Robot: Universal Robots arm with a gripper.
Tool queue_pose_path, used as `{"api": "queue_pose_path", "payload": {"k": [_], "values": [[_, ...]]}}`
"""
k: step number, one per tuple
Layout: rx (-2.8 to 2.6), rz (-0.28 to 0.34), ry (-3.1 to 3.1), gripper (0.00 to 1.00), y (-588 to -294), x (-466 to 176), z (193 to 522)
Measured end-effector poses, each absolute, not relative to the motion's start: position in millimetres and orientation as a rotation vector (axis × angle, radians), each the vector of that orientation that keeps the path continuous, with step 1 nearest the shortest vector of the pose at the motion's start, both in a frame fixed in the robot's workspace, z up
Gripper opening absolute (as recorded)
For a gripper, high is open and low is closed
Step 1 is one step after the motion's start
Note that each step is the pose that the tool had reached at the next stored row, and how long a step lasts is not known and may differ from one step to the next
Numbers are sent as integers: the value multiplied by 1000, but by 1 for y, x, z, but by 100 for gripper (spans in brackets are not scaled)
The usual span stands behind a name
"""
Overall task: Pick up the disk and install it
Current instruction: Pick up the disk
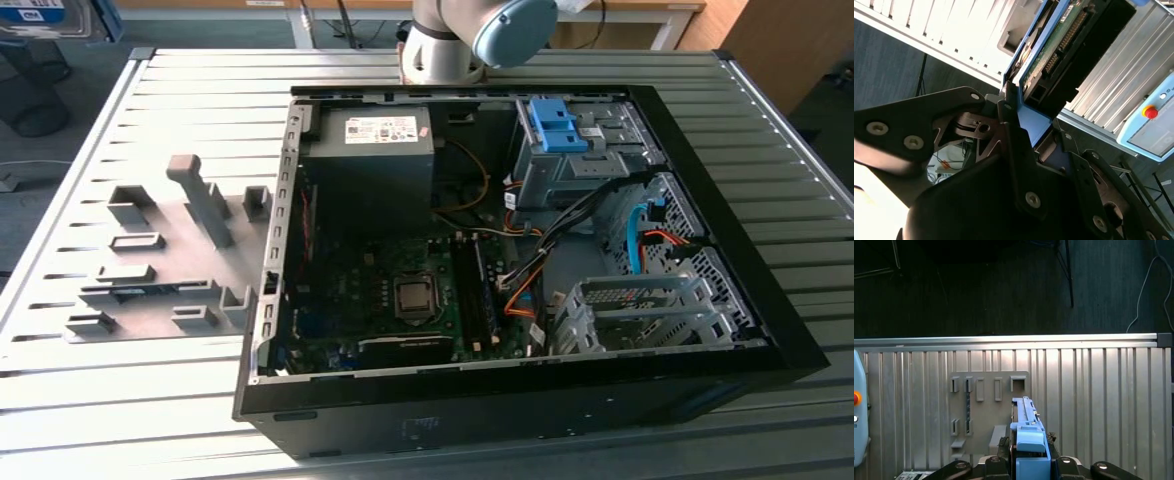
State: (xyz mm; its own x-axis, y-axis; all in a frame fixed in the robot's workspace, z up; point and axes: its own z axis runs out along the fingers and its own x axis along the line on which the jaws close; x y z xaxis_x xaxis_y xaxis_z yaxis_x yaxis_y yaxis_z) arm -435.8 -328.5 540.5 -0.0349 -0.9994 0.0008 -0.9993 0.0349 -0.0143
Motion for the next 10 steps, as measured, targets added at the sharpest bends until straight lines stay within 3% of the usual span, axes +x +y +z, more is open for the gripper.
{"api": "queue_pose_path", "payload": {"k": [10], "values": [[-2176,-17,2253,36,-328,-436,547]]}}
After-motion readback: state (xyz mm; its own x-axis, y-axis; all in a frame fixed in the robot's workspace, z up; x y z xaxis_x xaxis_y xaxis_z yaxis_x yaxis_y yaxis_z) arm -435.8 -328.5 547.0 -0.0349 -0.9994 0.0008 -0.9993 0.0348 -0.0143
